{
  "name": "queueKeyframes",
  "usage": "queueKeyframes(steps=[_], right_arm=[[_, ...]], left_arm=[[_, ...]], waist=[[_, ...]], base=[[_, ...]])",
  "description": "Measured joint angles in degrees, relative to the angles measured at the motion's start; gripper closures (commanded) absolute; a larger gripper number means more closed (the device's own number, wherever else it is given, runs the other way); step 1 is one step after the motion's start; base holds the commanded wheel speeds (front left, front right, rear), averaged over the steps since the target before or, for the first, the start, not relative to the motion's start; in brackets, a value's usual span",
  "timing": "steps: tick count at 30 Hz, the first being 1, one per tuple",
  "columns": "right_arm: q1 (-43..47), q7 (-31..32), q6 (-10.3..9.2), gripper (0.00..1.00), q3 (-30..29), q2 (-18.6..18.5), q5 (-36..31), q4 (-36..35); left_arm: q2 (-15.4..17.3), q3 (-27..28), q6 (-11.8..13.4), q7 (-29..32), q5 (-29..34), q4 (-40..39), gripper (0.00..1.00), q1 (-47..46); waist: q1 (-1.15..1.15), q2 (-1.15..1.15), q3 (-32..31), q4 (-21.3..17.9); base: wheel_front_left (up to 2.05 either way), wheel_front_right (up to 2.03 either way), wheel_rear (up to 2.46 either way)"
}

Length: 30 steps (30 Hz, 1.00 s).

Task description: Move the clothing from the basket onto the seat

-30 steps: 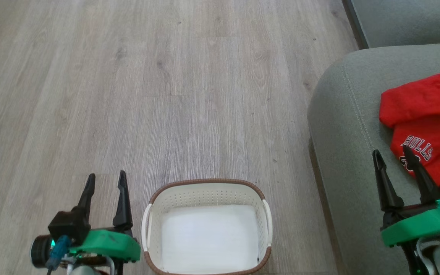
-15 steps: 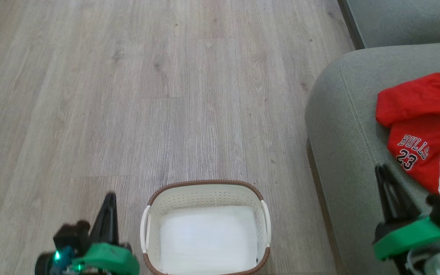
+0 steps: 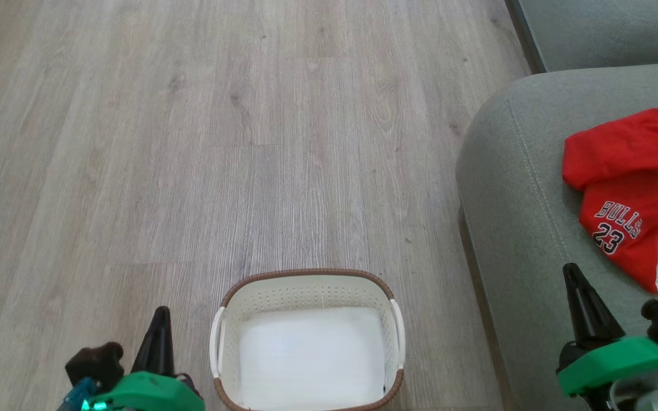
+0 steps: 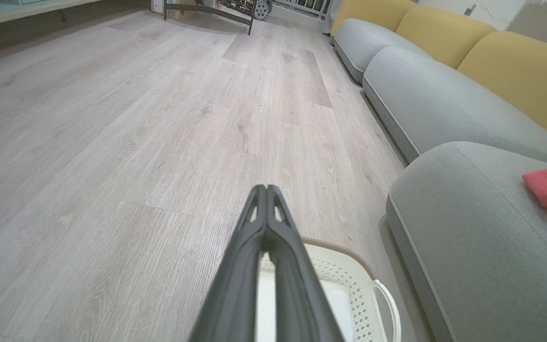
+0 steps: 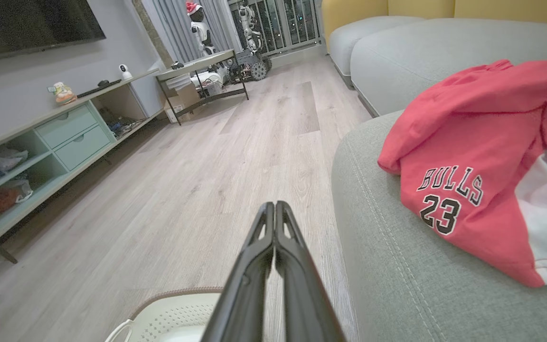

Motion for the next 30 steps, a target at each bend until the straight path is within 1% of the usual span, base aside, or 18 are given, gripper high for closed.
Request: queueKeyframes(steps=[10, 12, 19, 20, 30], right_arm=[[-0.59, 1.57, 0.00, 1.00, -0.79, 1.15, 5.63, 0.34], [-0.59, 1.79, 0.00, 1.00, -0.97, 1.24, 6.75, 0.37], [-0.63, 2.93, 0.00, 1.00, -1.65, 1.48, 10.10, 0.64], [-0.67, 2.97, 0.00, 1.00, -1.87, 1.72, 11.16, 0.68], [-1.79, 4.79, 0.00, 1.00, -2.63, 2.96, 16.85, 1.29]], left_arm=[[-0.04, 1.33, -0.53, 1.75, -6.35, -0.02, 1.00, -0.98], [-0.04, 1.48, -0.99, 1.87, -7.65, -0.02, 1.00, -0.98], [-0.07, 1.74, -1.04, 2.83, -11.44, -0.02, 1.00, -1.11], [-0.08, 1.89, -1.52, 3.30, -12.69, -0.02, 1.00, -1.19], [-0.10, 3.22, -2.02, 4.87, -19.09, -0.03, 1.00, -2.25]], waist=[[0.00, 0.00, 0.05, 0.01], [0.00, 0.00, 0.06, 0.01], [0.00, 0.00, 0.09, 0.02], [0.00, 0.00, 0.10, 0.02], [0.00, 0.00, 0.14, 0.03]], base=[[0.00, 0.00, 0.00], [0.00, 0.00, 0.00], [0.00, 0.00, 0.00], [0.00, 0.00, 0.00], [0.00, 0.00, 0.00]])
